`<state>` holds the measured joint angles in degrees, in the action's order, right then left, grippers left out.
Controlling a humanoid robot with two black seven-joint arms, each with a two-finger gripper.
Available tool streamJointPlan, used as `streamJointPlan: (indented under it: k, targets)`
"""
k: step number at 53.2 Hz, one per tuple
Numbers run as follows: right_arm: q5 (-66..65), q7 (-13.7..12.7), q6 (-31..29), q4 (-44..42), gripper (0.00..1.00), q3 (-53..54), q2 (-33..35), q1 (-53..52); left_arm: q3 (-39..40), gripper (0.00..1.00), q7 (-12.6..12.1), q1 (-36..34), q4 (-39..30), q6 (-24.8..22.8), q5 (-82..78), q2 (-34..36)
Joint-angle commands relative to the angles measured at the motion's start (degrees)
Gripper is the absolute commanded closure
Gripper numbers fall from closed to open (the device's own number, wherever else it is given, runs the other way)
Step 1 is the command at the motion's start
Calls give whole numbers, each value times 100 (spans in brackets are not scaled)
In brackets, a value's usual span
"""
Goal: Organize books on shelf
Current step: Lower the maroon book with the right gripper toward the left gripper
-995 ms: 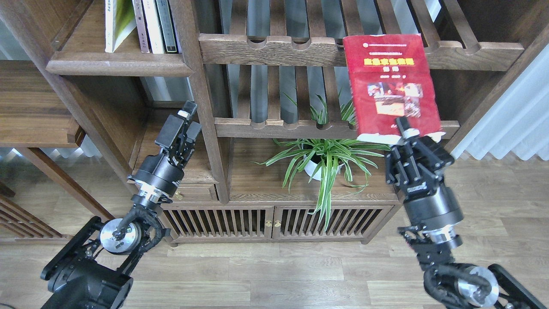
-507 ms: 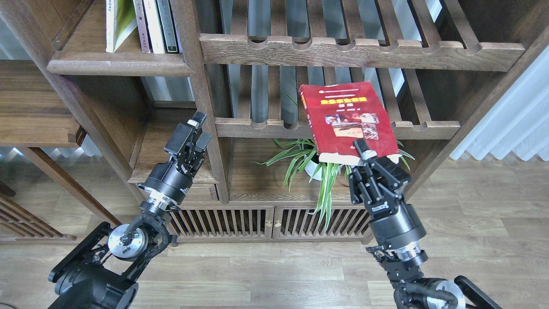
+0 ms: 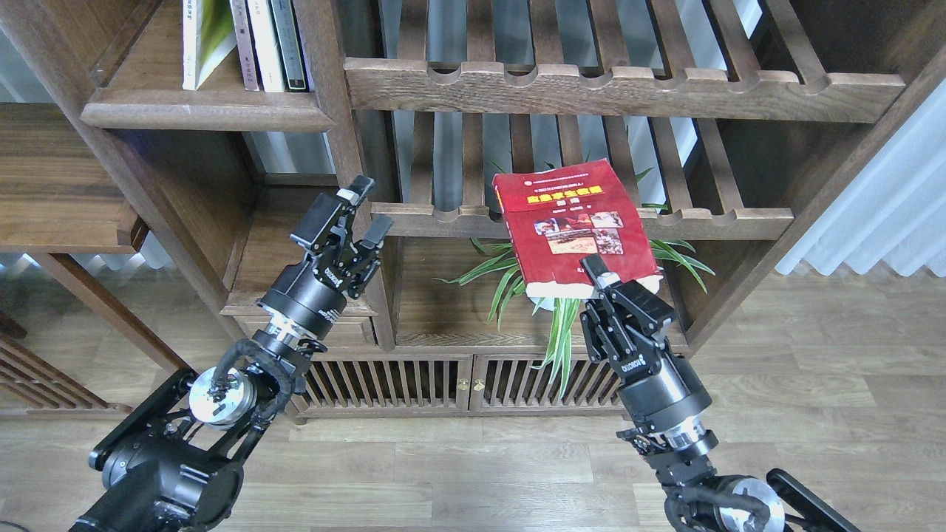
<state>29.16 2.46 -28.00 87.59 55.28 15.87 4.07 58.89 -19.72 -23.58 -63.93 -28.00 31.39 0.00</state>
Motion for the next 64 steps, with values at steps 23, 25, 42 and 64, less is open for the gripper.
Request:
streamJointPlan:
  k: [23, 25, 42, 64]
  targets:
    - [2, 0, 0, -559, 97, -351, -383, -548, 52, 13, -828, -51, -269, 831, 1519, 957]
    - [-7, 0, 0, -559, 97, -404, -427, -557, 87, 13, -828, -51, -269, 945, 1589, 1010]
    - [-42, -9, 0, -541, 97, -483, -506, -610, 228, 12, -828, -51, -366, 1534, 1792, 1221]
    - [-122, -26, 0, -524, 97, -702, -515, -680, 61, 11, -828, -86, -419, 1851, 1783, 1046]
